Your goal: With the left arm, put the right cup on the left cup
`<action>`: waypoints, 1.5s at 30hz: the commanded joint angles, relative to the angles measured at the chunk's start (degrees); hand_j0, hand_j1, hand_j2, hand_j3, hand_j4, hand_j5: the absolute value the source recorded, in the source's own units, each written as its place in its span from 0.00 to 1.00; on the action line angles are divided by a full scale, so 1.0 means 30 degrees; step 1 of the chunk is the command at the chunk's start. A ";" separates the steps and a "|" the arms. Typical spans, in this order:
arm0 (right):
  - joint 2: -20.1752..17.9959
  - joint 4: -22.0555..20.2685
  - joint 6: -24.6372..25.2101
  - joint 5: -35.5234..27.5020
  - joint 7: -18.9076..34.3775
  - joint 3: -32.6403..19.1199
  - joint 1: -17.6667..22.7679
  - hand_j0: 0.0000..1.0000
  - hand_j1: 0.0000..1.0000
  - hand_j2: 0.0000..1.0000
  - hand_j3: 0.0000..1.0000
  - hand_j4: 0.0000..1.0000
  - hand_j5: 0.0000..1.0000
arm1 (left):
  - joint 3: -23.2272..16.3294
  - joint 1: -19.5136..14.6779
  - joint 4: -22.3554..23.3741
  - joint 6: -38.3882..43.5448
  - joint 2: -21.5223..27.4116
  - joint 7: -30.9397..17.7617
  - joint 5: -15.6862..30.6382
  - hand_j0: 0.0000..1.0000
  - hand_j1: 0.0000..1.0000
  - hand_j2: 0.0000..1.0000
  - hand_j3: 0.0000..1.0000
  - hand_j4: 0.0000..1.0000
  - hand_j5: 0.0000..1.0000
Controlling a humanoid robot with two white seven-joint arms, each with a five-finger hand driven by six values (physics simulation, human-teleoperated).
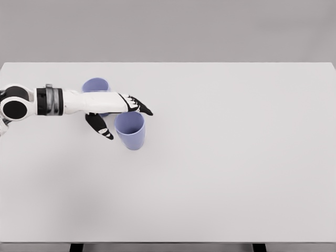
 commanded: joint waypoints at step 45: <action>-0.0001 0.0006 -0.0012 0.0044 0.0008 0.0003 0.0000 1.00 1.00 1.00 1.00 1.00 1.00 | 0.0856 -0.0498 -0.2742 0.0036 0.1924 -0.0456 0.2139 0.45 0.45 0.45 0.45 0.45 0.45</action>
